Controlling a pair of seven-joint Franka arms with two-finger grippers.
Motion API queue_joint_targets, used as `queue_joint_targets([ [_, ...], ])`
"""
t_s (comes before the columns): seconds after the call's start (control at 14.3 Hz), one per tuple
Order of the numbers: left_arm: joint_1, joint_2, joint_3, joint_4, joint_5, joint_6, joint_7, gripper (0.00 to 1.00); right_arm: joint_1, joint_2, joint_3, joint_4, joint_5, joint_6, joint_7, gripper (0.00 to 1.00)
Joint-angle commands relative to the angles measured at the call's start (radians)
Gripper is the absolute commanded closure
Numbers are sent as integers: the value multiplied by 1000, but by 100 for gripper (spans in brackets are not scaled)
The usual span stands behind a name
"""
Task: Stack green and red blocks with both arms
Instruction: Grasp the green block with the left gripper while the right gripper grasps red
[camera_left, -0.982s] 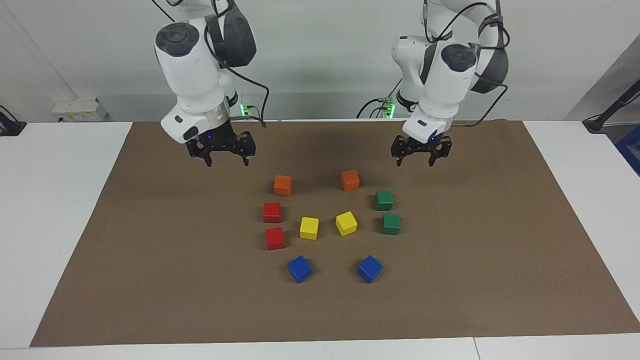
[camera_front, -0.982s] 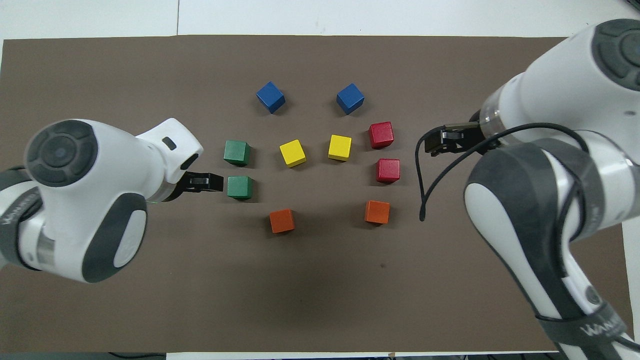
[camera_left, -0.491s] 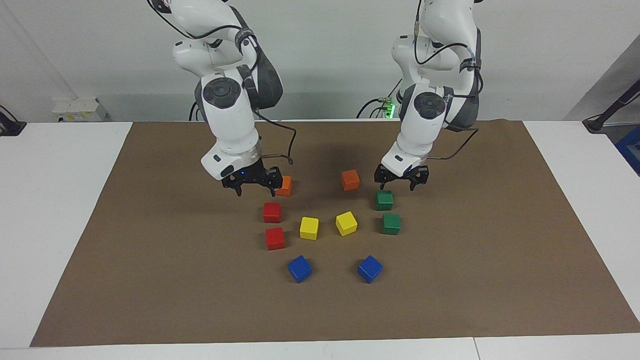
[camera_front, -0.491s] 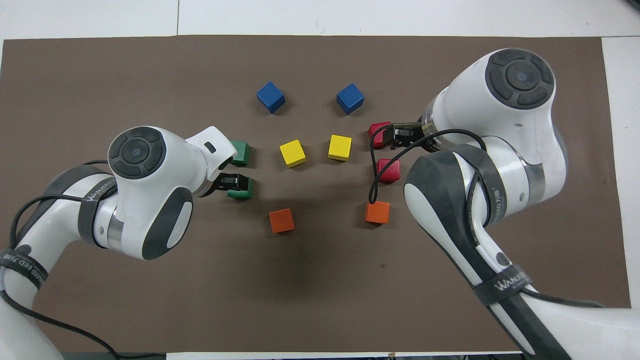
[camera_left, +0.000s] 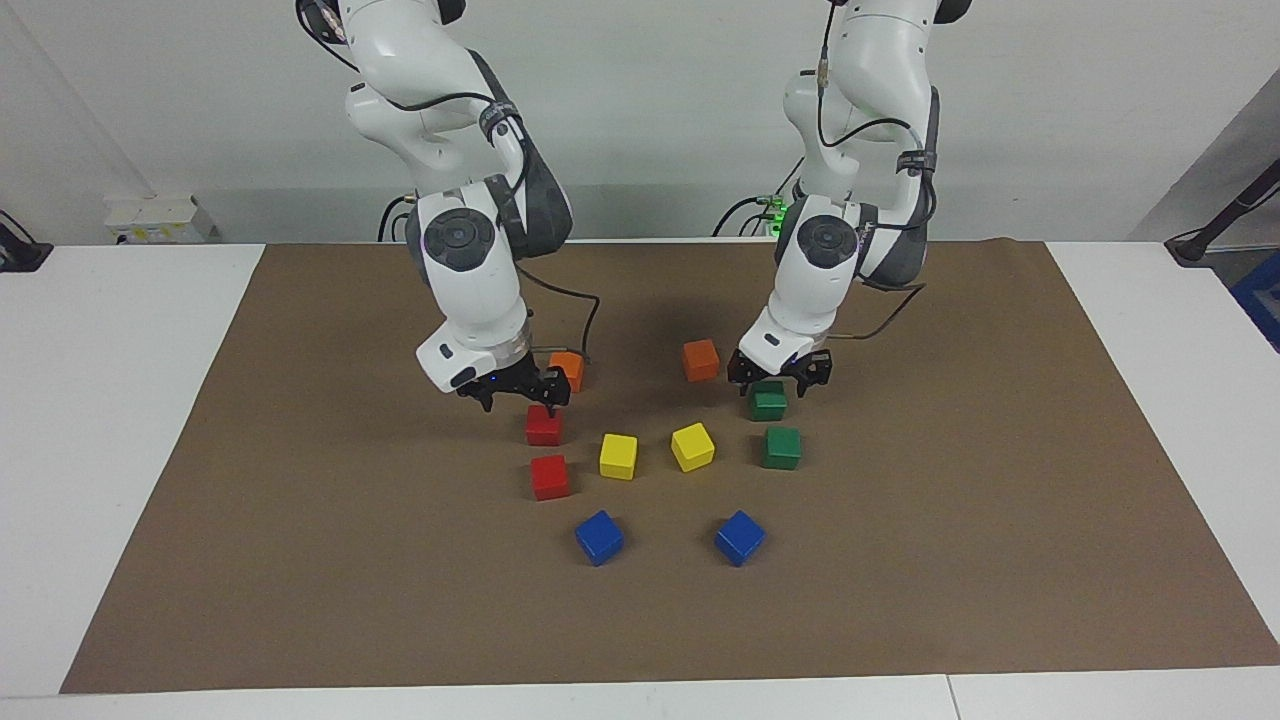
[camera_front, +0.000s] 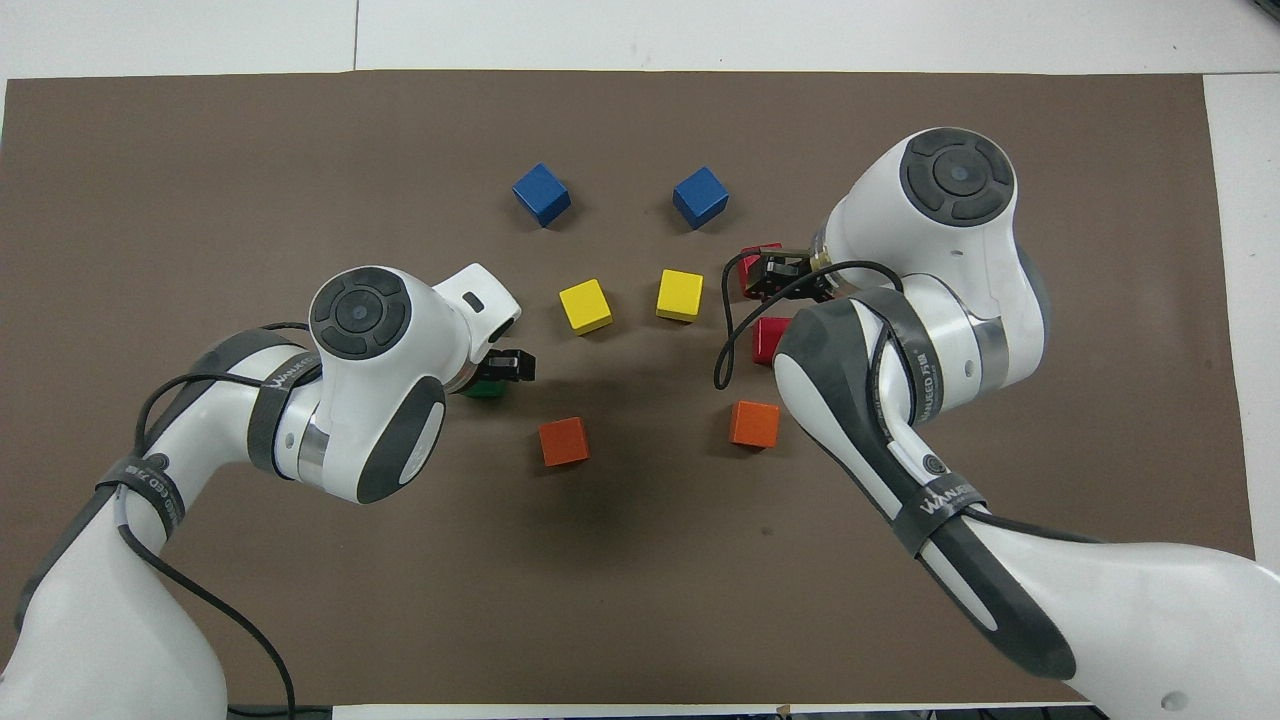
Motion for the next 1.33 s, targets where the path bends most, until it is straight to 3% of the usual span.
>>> queue_joint_targets([
  [0.0,-12,11,18,-8,-9,22,5,0,8,17,1,-12,-13,33,44,0],
  [0.28,-15,32,18,-10,-9,51,5,0,16,43,1,-28,-13,78,65,0],
  [0.7,-15,45,18,-13,-9,68,11,4,31,28,1,-140,-14,176,67,0],
  [0.98,-17,52,18,-46,-9,124,13,20,32,8,1,-204,-19,224,33,2],
  [1.05,-17,52,19,-60,-9,141,13,24,40,7,1,-209,-27,225,24,9],
  [1.12,-17,52,18,-60,-9,138,13,40,48,7,-1,-212,-30,224,4,19],
  [1.19,-17,52,18,-60,-9,132,11,72,48,5,-1,-218,-30,224,-11,33],
  [1.26,-17,51,19,-57,-9,124,13,100,46,2,-1,-219,-30,219,-27,58],
])
